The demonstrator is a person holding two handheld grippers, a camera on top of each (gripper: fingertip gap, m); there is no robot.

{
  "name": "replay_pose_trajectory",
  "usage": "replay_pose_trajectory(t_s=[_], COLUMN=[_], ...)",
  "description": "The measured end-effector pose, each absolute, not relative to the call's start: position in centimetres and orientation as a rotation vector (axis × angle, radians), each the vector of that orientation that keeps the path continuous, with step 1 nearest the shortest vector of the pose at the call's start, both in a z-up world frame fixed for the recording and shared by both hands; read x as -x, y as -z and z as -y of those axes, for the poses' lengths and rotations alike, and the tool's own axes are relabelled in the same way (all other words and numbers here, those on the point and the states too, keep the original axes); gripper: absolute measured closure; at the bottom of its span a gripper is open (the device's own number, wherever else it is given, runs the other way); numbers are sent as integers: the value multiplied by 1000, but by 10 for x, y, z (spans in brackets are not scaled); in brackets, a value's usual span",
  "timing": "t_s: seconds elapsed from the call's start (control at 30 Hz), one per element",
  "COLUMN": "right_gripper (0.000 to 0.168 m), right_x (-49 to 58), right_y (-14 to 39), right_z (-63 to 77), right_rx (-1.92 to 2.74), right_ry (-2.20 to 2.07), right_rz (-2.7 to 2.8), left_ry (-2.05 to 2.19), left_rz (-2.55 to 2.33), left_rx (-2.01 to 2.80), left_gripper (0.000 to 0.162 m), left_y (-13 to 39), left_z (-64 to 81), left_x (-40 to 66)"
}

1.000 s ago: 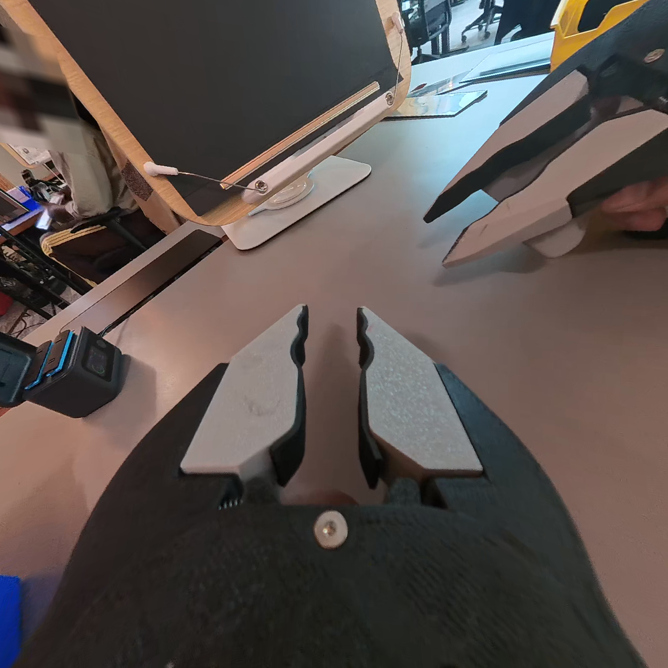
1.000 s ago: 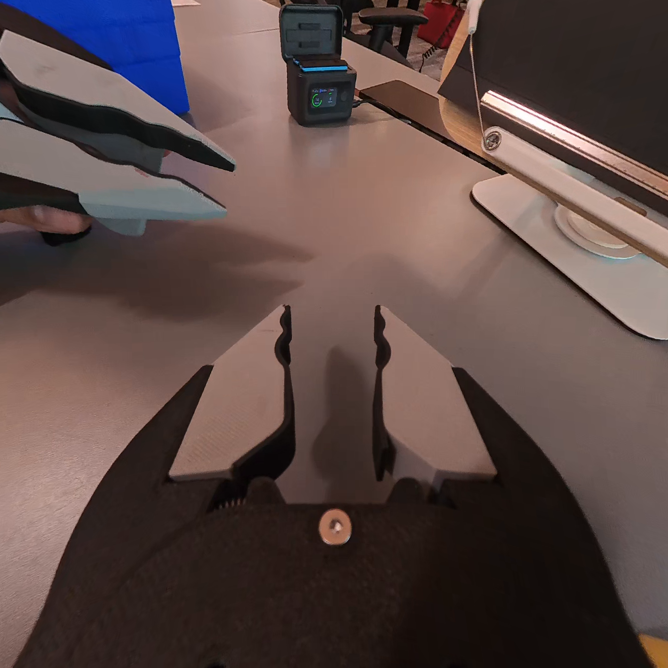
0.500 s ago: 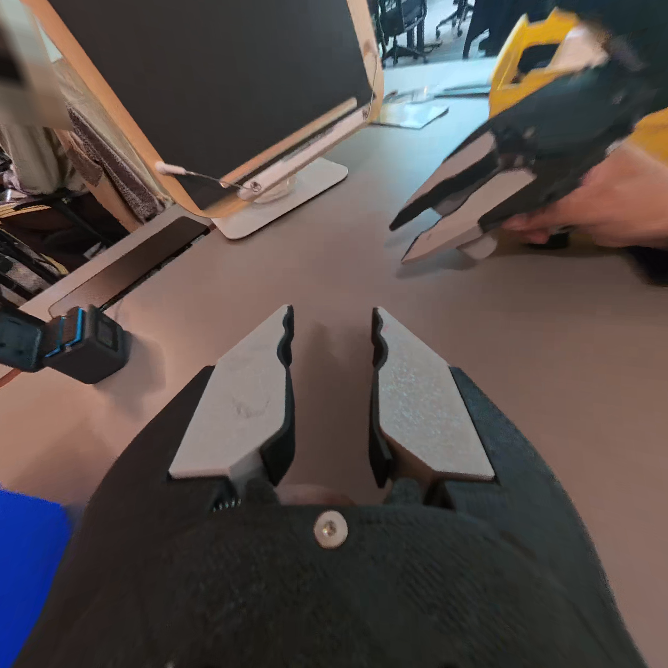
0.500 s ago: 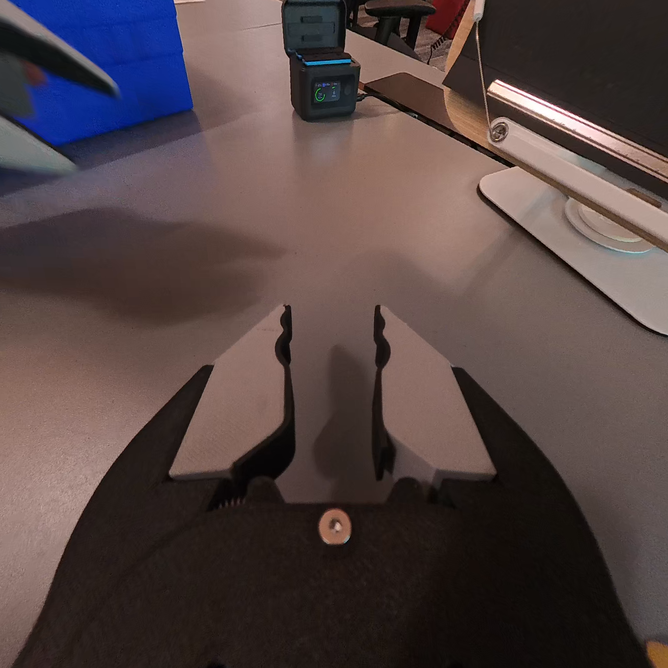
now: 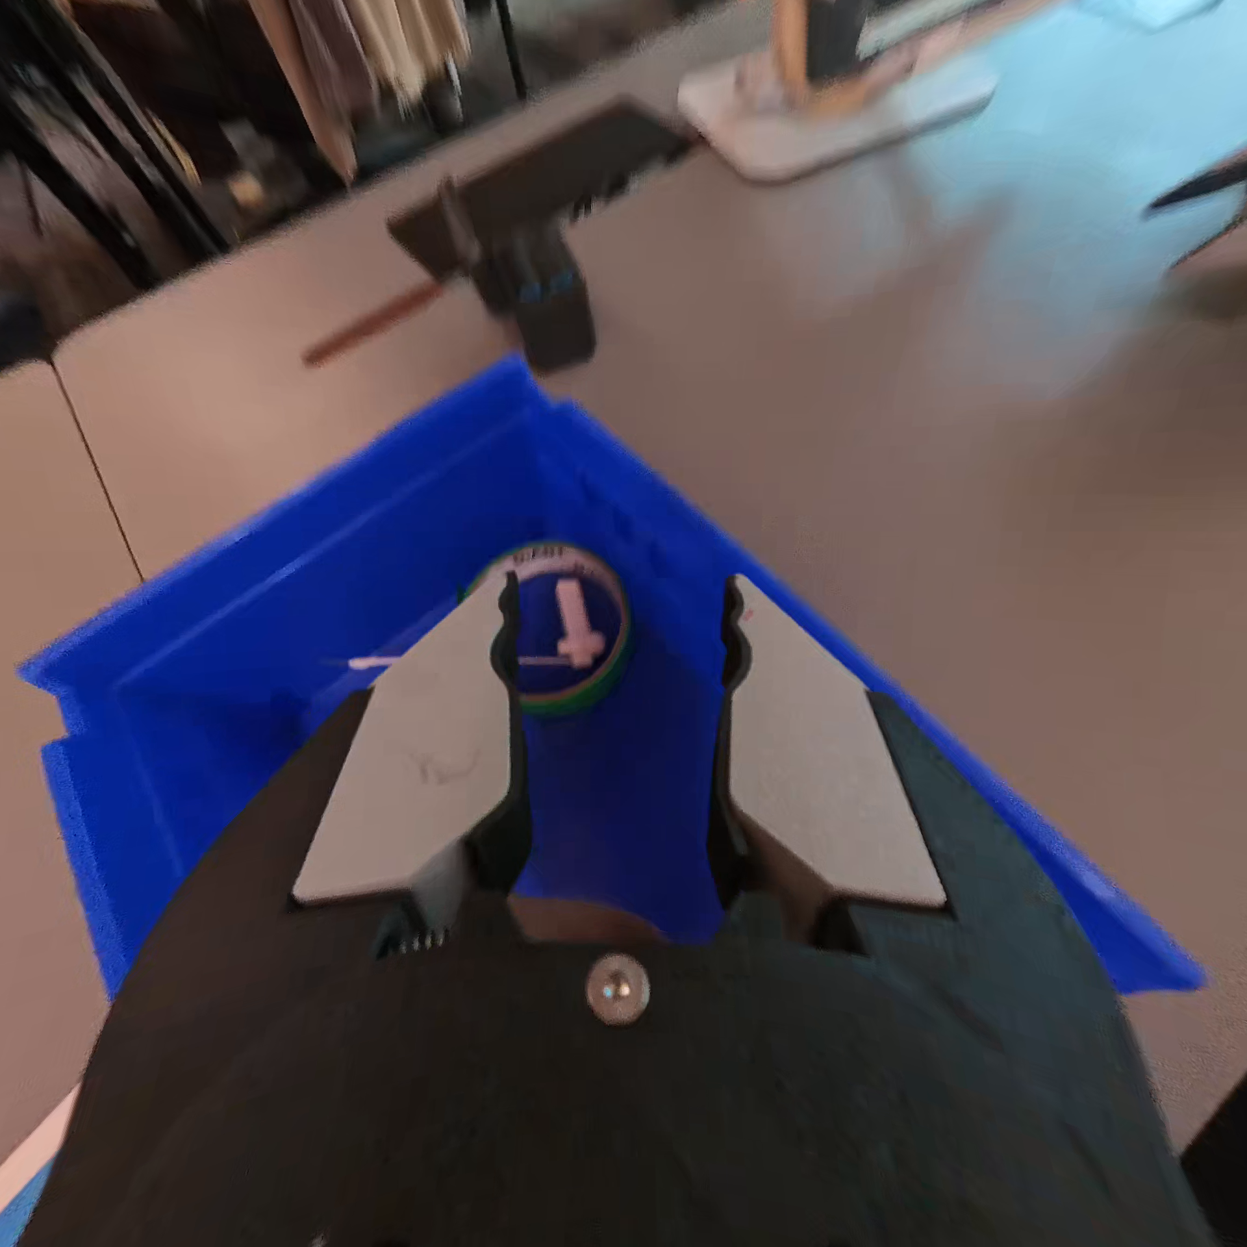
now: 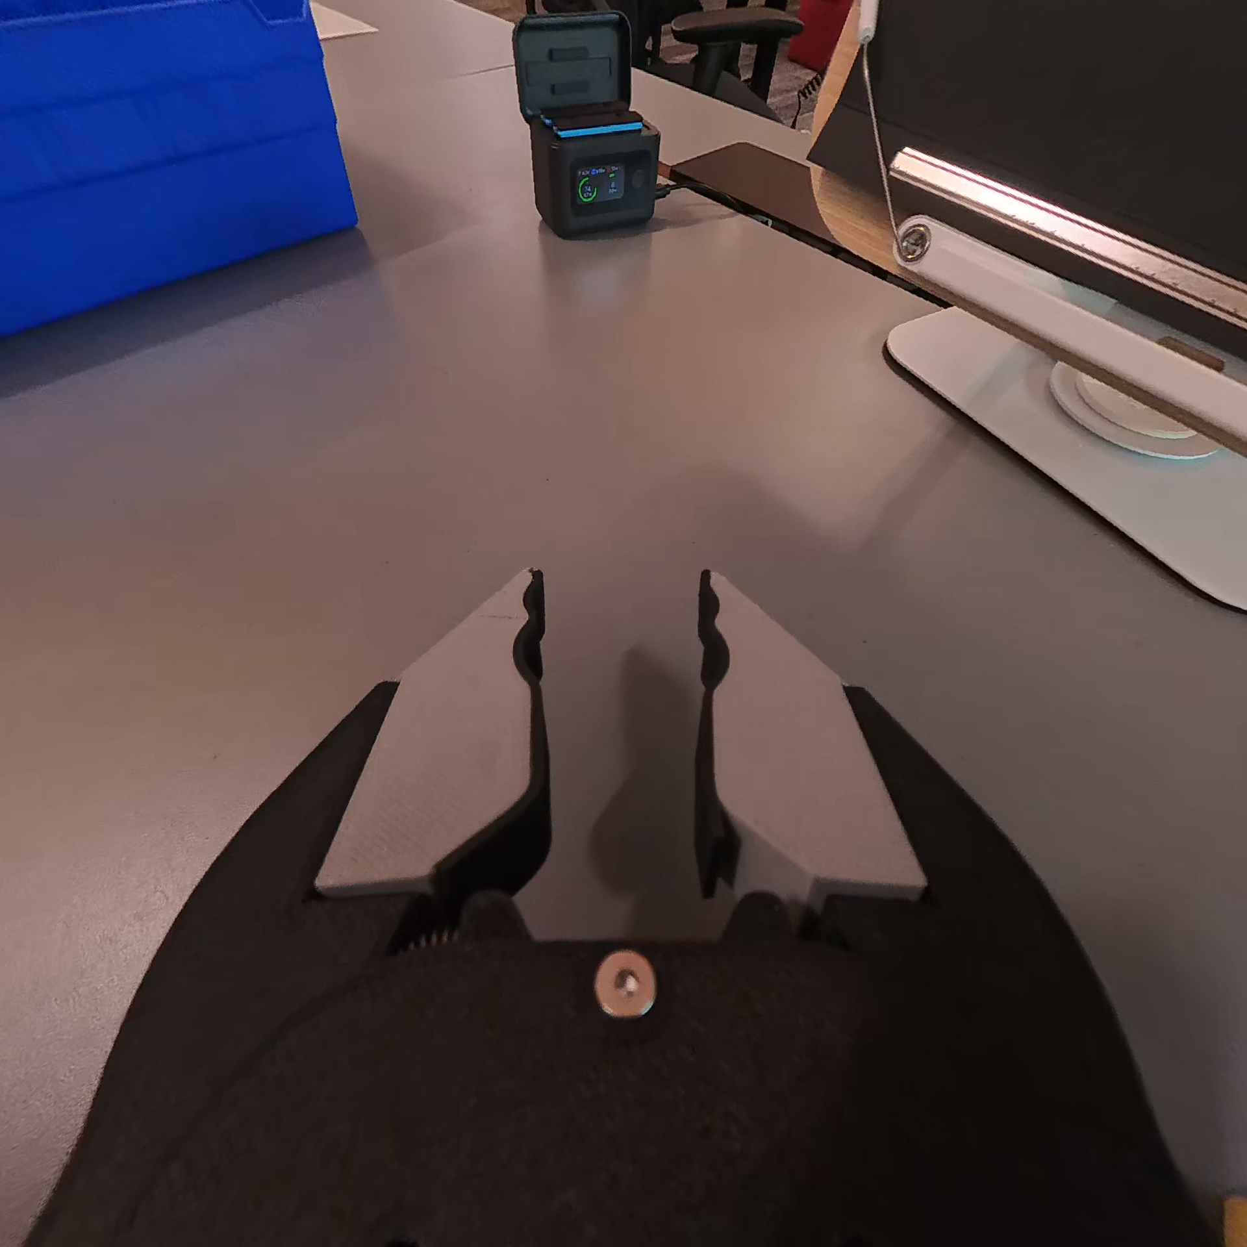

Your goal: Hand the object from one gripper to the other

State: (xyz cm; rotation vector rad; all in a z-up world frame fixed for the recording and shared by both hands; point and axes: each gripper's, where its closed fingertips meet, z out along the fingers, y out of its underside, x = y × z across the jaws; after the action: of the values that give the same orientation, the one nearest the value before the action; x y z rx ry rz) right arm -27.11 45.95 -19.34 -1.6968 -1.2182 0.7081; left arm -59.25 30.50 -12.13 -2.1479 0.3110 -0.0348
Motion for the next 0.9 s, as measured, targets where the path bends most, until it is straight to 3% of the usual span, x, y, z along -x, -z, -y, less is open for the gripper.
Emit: replay_pose_trajectory(t_s=[0.3, 0.43, 0.53, 0.9], right_gripper=[127, 127, 127, 130], right_x=[273, 273, 272, 275], right_y=[197, 196, 195, 200], right_z=[-457, -457, -457, -450], right_rx=[1684, 1684, 1688, 1653], right_ry=[-647, -674, -694, -616], right_rz=[1259, 1254, 1250, 1324], left_ry=[-171, -209, -115, 177], left_rz=[-722, -765, -709, -52], left_rx=[2524, 2610, 2573, 2042], left_gripper=[117, 148, 159, 160], left_y=[214, 233, 218, 69], left_z=[-313, -312, -314, -332], left_x=[609, 620, 613, 631])
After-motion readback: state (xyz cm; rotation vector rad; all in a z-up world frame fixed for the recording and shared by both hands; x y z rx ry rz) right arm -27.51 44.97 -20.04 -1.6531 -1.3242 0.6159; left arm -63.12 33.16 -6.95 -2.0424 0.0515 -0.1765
